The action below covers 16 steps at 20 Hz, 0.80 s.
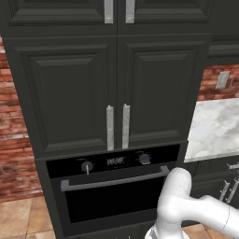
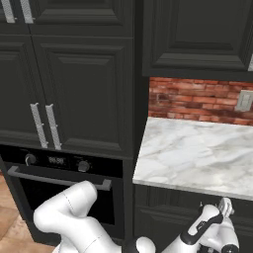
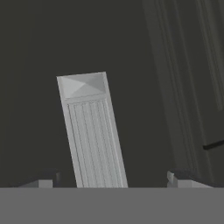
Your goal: Take the pizza cutter from the drawer on the right and place it on the dining counter for cutting.
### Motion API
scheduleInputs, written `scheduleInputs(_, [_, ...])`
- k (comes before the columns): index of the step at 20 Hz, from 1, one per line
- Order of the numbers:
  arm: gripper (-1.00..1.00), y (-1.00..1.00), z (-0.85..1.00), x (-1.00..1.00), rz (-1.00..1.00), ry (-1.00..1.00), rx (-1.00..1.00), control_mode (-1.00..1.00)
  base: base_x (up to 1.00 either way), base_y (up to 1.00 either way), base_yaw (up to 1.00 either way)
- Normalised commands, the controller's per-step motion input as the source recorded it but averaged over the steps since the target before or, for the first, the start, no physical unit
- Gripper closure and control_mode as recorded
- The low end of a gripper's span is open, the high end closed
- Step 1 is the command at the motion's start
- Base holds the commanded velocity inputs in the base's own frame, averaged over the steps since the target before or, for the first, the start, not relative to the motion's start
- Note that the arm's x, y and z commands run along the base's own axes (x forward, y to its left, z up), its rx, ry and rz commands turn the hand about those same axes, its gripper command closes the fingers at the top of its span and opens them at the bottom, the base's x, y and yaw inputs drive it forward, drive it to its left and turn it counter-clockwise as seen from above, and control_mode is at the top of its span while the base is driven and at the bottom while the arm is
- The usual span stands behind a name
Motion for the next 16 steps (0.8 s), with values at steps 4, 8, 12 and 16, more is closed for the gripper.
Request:
scheduleInputs(4, [-1.00, 0.00, -0.10, 0.03, 0.00, 0.00, 0.00, -1.00, 0.00, 0.00, 0.00])
scheduleInputs(8, [-1.00, 0.00, 0.00, 0.00, 0.00, 0.00, 0.00, -1.00, 0.00, 0.00, 0.00])
scheduleInputs(12, [-1.00, 0.00, 0.00, 0.00, 0.00, 0.00, 0.00, -1.00, 0.00, 0.00, 0.00])
scheduleInputs(16, [-1.00, 0.00, 0.00, 0.00, 0.00, 0.00, 0.00, -1.00, 0.00, 0.00, 0.00])
